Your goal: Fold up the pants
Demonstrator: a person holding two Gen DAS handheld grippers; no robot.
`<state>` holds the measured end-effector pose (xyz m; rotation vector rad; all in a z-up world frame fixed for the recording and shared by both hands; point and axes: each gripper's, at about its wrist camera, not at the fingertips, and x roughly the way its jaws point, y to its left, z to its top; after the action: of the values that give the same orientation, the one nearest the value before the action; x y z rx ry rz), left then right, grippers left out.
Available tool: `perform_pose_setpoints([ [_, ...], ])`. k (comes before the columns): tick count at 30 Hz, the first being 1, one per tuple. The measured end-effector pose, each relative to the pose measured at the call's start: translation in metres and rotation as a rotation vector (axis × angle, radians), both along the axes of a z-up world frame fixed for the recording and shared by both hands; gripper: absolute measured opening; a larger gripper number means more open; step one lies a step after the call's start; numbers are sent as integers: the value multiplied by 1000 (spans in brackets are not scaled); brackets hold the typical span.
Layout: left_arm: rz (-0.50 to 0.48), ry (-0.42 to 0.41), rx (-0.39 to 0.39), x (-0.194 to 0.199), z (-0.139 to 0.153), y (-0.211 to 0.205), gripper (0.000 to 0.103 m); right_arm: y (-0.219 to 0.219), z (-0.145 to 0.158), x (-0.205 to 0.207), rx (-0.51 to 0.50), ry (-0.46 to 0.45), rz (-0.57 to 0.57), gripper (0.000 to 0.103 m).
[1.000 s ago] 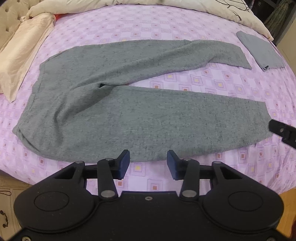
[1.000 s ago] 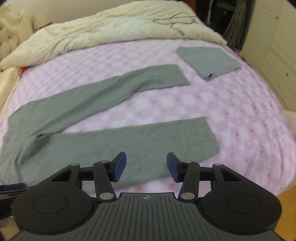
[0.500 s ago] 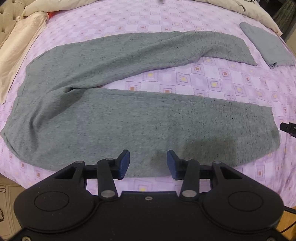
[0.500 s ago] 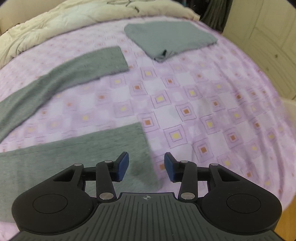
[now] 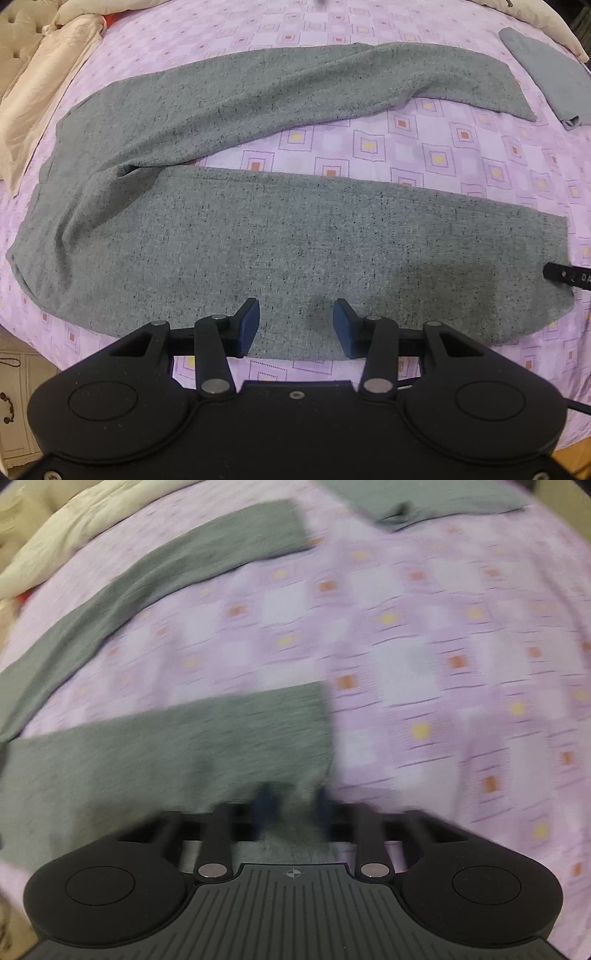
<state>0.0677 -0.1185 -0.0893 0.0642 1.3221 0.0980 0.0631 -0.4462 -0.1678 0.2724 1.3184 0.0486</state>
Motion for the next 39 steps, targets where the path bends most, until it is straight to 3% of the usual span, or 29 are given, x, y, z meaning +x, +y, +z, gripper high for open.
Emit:
perform_pose_setpoints([
  [3,-24,-9,3,2,-3,-6,52,10,22,-4,14,-20,15,6],
  [5,-44,-22,2,4,-5,-11,52,8,43,-10,-88,-20,1,5],
  [8,-78,-25,-2,7,-10,-19,52,-18,59,-22,-110,5,-70,4],
  [13,-115,-41,-5,8,-25,-30,52,-48,43,-41,-191,74,-122,4],
  [16,-138,12,43,9,-52,-34,51,-46,22,-38,-200,149,-63,5],
  [19,-174,130,57,9,-81,-31,46,-41,38,-35,-248,93,-76,6],
  [21,-160,135,53,7,-83,-25,46,-37,61,-27,-297,-21,-80,6],
  [24,-134,101,37,9,-69,-14,46,-31,79,2,-251,-150,-49,6],
  [30,-112,-12,53,36,-33,10,46,-13,62,93,-147,-252,-97,6],
  [39,-107,-117,105,79,-5,50,46,-10,-1,184,-19,-165,-225,8],
])
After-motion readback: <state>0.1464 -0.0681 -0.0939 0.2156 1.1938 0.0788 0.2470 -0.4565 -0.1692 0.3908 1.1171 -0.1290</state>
